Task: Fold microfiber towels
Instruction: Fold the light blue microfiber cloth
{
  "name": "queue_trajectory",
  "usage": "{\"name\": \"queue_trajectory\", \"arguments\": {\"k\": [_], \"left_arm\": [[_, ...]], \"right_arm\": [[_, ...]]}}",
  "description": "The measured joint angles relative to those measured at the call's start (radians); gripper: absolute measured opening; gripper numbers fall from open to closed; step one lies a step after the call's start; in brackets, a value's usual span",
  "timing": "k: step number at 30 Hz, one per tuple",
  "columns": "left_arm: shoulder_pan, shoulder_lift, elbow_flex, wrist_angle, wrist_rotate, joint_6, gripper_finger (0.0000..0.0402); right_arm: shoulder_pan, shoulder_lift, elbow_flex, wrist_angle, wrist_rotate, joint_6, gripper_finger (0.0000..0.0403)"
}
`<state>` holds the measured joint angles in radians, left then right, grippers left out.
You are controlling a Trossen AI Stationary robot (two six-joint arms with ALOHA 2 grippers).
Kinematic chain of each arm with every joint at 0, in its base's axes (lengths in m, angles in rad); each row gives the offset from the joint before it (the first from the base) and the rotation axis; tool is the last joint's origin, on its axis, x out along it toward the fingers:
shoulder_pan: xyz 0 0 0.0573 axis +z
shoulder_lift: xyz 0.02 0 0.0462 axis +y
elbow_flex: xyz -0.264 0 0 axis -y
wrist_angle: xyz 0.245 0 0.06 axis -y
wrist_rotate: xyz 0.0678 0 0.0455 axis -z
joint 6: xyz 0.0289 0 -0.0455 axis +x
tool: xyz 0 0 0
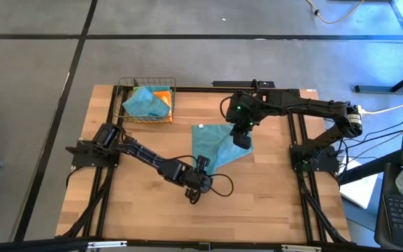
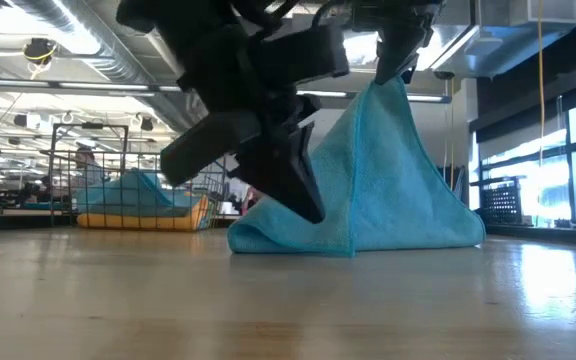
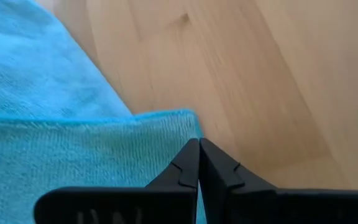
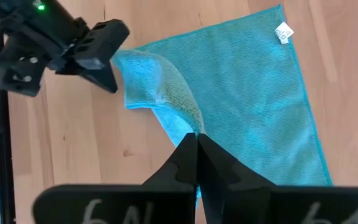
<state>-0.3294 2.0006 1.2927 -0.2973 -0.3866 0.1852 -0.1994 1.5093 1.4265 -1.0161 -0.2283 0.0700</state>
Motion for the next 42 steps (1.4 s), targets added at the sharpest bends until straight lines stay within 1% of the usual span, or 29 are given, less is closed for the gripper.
{"name": "queue_trajectory", "arguments": {"k": [2, 5, 7, 9, 13, 15, 19, 22, 27, 31, 34, 38, 42], "left_arm": [[0.000, 0.000, 0.020, -0.006, -0.003, -0.004, 0.0000], [0.000, 0.000, 0.051, 0.008, -0.017, -0.054, 0.0001], [0.002, 0.007, 0.050, 0.018, -0.017, -0.083, 0.0005], [0.004, 0.027, 0.049, 0.018, -0.013, -0.081, 0.0012], [0.016, 0.061, 0.048, 0.024, 0.061, -0.030, 0.0041], [0.026, 0.069, 0.048, 0.026, 0.084, -0.037, 0.0059], [0.051, 0.071, 0.048, 0.027, 0.085, -0.077, 0.0097], [0.074, 0.071, 0.048, 0.024, 0.100, -0.080, 0.0121], [0.113, 0.091, 0.051, 0.017, 0.154, -0.103, 0.0139], [0.123, 0.094, 0.052, 0.016, 0.173, -0.108, 0.0136], [0.121, 0.095, 0.051, 0.016, 0.172, -0.112, 0.0124], [0.107, 0.096, 0.050, 0.003, 0.162, -0.169, 0.0091], [0.092, 0.098, 0.050, 0.001, 0.154, -0.188, 0.0044]], "right_arm": [[-0.002, 0.000, 0.000, -0.002, 0.000, 0.000, 0.0006], [-0.007, 0.000, 0.000, -0.005, 0.000, -0.002, 0.0006], [-0.007, 0.000, 0.000, -0.005, 0.000, -0.002, 0.0006], [-0.007, 0.000, 0.000, -0.003, 0.000, -0.005, 0.0006], [-0.008, 0.000, 0.000, 0.000, 0.000, -0.023, 0.0006], [-0.008, 0.000, 0.000, 0.001, 0.000, -0.024, 0.0006], [-0.008, 0.000, 0.000, 0.001, 0.000, -0.024, 0.0006], [-0.008, 0.000, 0.000, 0.001, 0.000, -0.024, 0.0006], [-0.008, 0.000, 0.000, 0.002, 0.000, -0.024, 0.0006], [-0.008, 0.000, 0.000, 0.002, 0.000, -0.024, 0.0006], [-0.008, 0.000, 0.000, 0.003, 0.000, -0.024, 0.0006], [-0.008, 0.000, 0.000, 0.009, 0.000, -0.024, 0.0006], [-0.008, 0.000, 0.000, 0.029, -0.008, -0.022, 0.0006]]}}
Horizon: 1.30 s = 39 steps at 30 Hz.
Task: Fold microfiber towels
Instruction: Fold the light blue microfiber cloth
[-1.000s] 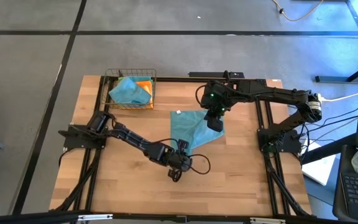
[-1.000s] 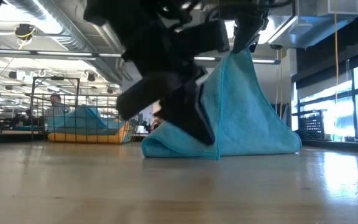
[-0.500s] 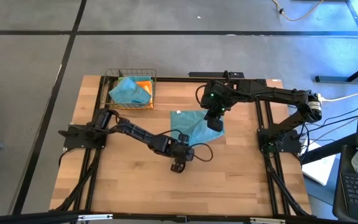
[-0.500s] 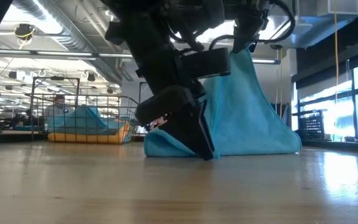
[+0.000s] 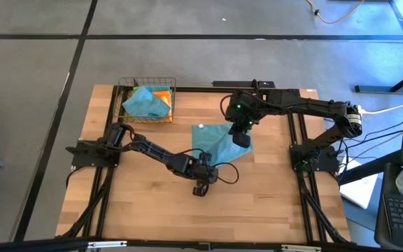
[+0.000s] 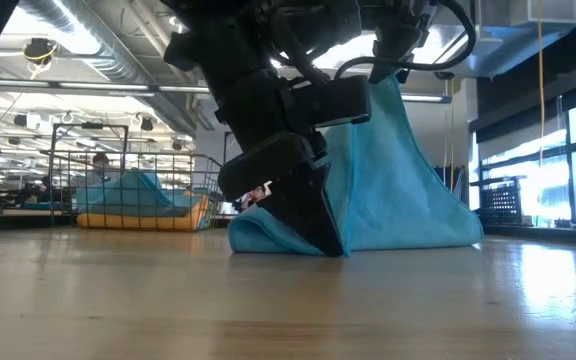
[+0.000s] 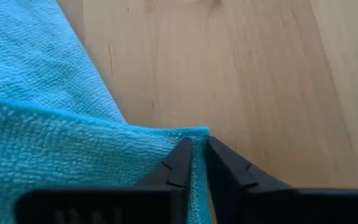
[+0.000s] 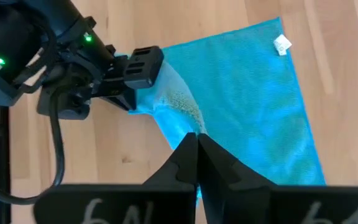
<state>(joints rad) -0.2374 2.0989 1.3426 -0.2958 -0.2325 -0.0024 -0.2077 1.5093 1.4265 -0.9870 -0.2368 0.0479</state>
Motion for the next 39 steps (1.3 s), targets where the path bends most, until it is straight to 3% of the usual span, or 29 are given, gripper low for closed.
{"name": "queue_trajectory", "arguments": {"k": [4, 24, 39], "left_arm": [[-0.003, 0.000, -0.001, -0.001, 0.002, -0.063, 0.0005], [-0.006, -0.098, -0.006, -0.103, -0.081, -0.160, 0.0000], [-0.033, -0.318, -0.003, -0.260, -0.282, -0.205, 0.0000]], "right_arm": [[0.000, 0.000, 0.000, 0.004, -0.023, 0.000, 0.0006], [-0.002, 0.000, 0.000, -0.013, -0.082, -0.013, 0.0006], [-0.004, 0.000, 0.000, -0.201, -0.081, -0.056, 0.0006]]}}
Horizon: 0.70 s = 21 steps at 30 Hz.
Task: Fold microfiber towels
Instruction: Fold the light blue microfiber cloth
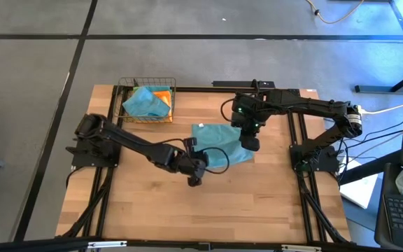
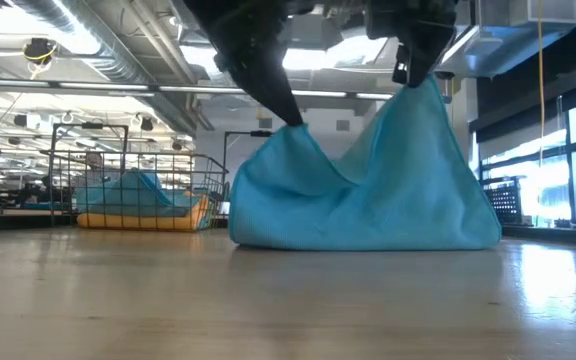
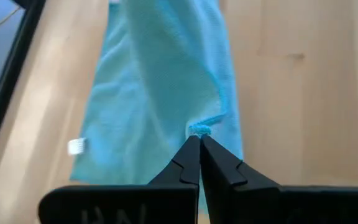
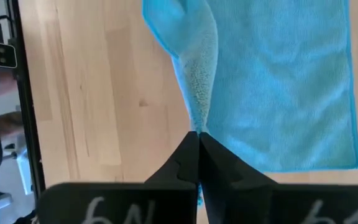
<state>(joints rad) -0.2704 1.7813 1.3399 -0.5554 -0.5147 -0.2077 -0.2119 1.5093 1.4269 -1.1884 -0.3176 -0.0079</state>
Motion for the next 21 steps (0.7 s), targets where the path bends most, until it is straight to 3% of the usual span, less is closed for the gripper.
{"name": "queue_trajectory", "arguments": {"k": [15, 21], "left_arm": [[0.083, -0.021, 0.000, -0.065, 0.088, 0.032, 0.0000], [0.137, -0.017, -0.007, -0.061, 0.080, 0.115, 0.0000]], "right_arm": [[0.025, 0.000, 0.000, -0.126, -0.089, 0.127, 0.0006], [0.033, 0.000, -0.091, -0.023, 0.030, 0.108, 0.0006]]}}
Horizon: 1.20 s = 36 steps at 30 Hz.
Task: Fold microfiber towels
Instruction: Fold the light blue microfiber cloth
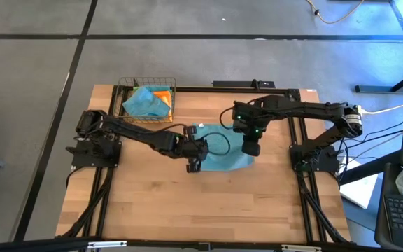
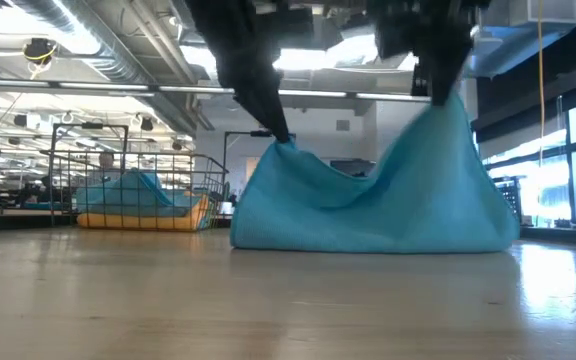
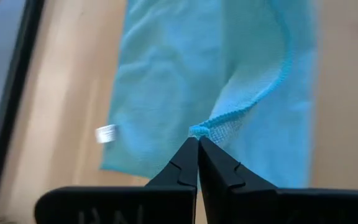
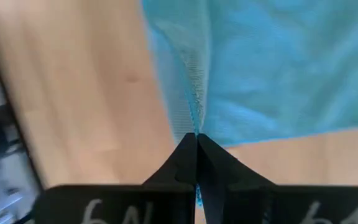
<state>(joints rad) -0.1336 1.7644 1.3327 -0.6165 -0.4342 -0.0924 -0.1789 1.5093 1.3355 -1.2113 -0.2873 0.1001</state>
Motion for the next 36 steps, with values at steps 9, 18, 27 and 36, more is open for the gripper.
{"name": "queue_trajectory", "arguments": {"k": [9, 18, 27, 36], "left_arm": [[0.134, 0.001, -0.089, 0.061, 0.044, 0.111, 0.0000], [0.227, 0.001, -0.130, 0.131, 0.059, 0.137, 0.0000], [0.294, 0.011, -0.130, 0.210, 0.062, 0.149, 0.0000], [0.315, 0.040, -0.129, 0.212, 0.088, 0.149, 0.0000]], "right_arm": [[-0.100, 0.001, -0.204, 0.145, 0.089, -0.034, 0.0006], [-0.203, 0.001, -0.265, 0.273, 0.279, -0.053, 0.0006], [-0.280, 0.001, -0.265, 0.366, 0.266, -0.079, 0.0006], [-0.303, 0.001, -0.373, 0.374, 0.259, -0.080, 0.0006]]}}
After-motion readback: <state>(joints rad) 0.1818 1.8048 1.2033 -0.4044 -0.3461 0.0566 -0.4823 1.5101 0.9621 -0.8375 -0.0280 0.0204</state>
